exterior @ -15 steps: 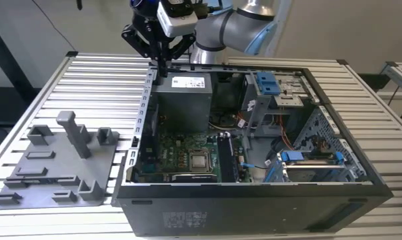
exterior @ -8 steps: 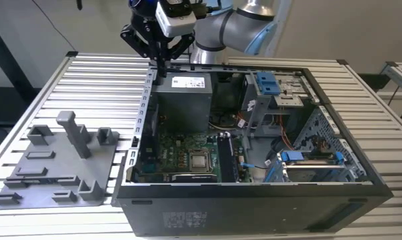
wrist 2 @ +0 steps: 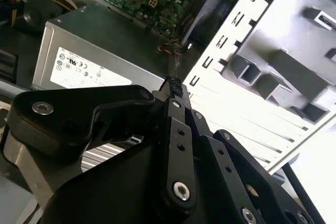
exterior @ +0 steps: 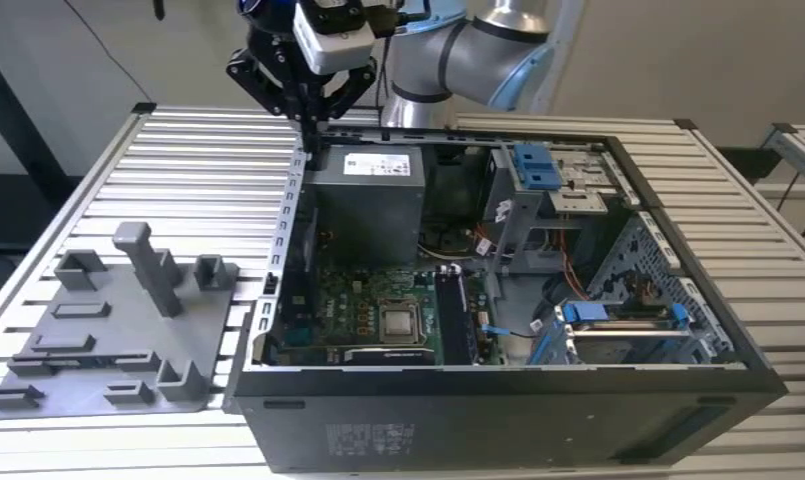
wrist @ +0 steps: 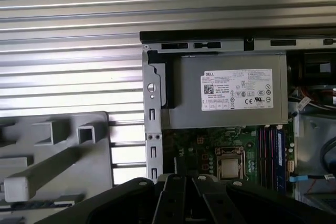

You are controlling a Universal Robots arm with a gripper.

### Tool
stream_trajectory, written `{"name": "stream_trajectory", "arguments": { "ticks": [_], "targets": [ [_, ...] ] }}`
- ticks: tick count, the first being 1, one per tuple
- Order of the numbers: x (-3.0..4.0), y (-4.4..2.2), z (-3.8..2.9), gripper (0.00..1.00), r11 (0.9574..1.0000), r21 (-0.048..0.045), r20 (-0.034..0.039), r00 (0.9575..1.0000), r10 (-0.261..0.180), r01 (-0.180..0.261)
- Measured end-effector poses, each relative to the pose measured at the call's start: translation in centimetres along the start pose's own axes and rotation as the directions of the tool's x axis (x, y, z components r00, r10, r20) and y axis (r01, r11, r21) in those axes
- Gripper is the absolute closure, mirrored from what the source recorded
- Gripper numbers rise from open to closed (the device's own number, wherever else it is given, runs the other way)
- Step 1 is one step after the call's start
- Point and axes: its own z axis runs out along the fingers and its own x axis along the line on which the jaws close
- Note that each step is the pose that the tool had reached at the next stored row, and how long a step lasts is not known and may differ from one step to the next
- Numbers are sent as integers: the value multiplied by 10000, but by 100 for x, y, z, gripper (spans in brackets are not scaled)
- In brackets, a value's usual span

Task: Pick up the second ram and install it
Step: 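Reach for the second ram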

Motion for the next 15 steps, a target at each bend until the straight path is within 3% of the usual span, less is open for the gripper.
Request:
{"name": "stream_trajectory", "arguments": {
  "ticks": [9, 15],
  "targets": [
    [204, -14, 3, 89, 10000, 0, 0, 10000, 1, -1],
    [301, -21, 5, 89, 10000, 0, 0, 10000, 0, 0]
  ]
}}
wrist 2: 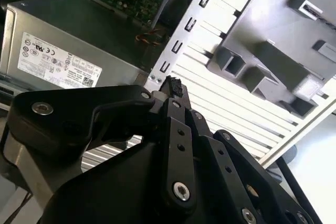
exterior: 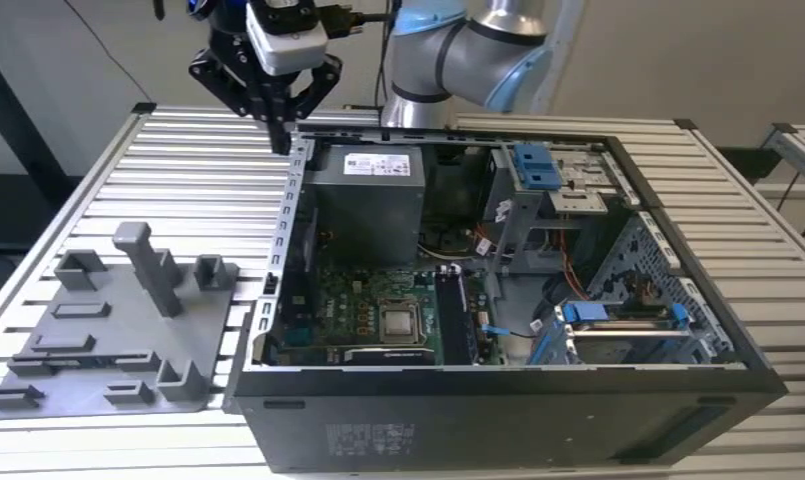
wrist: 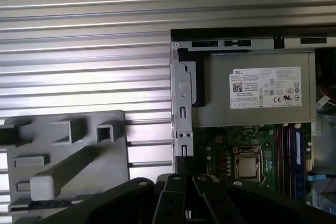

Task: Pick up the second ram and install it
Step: 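Reach for the second ram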

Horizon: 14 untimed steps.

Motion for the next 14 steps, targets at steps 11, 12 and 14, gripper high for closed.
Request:
{"name": "stream_trajectory", "arguments": {
  "ticks": [11, 12, 14],
  "targets": [
    [256, -18, -2, 89, 10000, 1, -1, 10000, 0, 0],
    [276, -19, -1, 89, 10000, 0, 0, 10000, 0, 0],
    [319, -22, -1, 89, 10000, 0, 0, 10000, -1, 1]
  ]
}}
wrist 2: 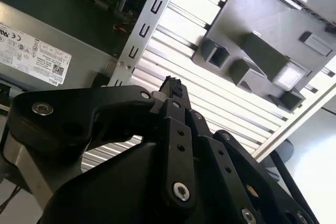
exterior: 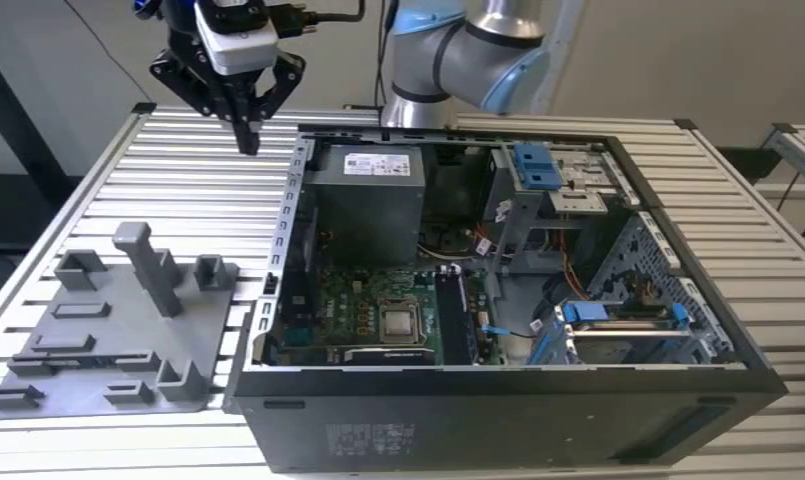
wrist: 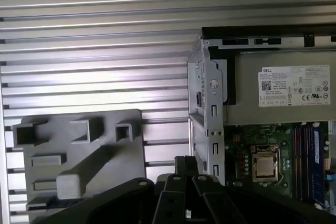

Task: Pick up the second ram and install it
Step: 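Reach for the second ram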

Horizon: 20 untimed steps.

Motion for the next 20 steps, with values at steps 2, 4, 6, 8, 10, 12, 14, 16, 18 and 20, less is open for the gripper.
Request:
{"name": "stream_trajectory", "arguments": {
  "ticks": [2, 4, 6, 8, 10, 12, 14, 16, 18, 20],
  "targets": [
    [41, -3, 1, 89, 10000, 0, 0, 10000, -1, 1],
    [86, -6, 1, 89, 10000, 0, 0, 10000, 0, 0],
    [139, -10, 2, 89, 10000, 0, -1, 10000, 0, 0],
    [196, -14, 2, 89, 10000, 0, -1, 10000, -1, 1],
    [254, -18, 2, 89, 10000, 0, 0, 10000, -4, 4],
    [314, -22, 1, 89, 10000, 0, -1, 10000, -5, 5],
    [372, -26, 0, 89, 10000, 0, -1, 10000, -5, 5],
    [430, -30, 0, 89, 10000, 0, -1, 10000, -7, 7],
    [494, -34, -1, 89, 10000, -1, 0, 10000, -8, 8],
    [554, -39, -1, 89, 10000, -1, 0, 10000, -9, 9]
  ]
}}
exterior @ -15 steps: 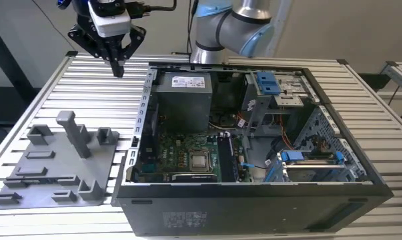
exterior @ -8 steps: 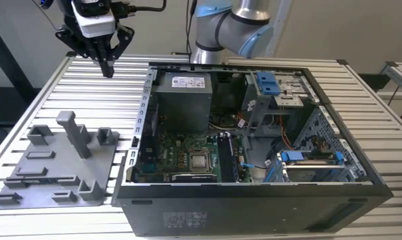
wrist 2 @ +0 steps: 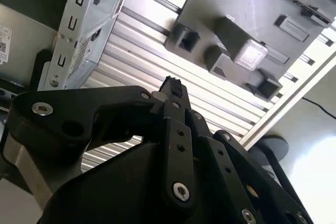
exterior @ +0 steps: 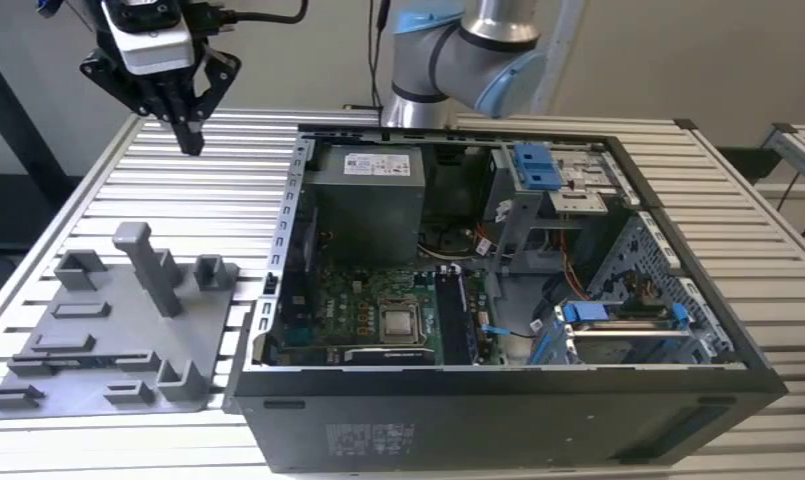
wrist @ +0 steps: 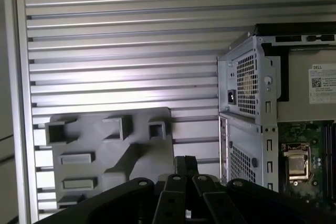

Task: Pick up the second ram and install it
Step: 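Reach for the second ram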

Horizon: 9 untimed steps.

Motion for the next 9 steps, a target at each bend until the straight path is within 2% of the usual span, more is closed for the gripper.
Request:
{"name": "stream_trajectory", "arguments": {
  "ticks": [9],
  "targets": [
    [266, -18, -3, 89, 10000, 1, -1, 10000, -3, 3]
  ]
}}
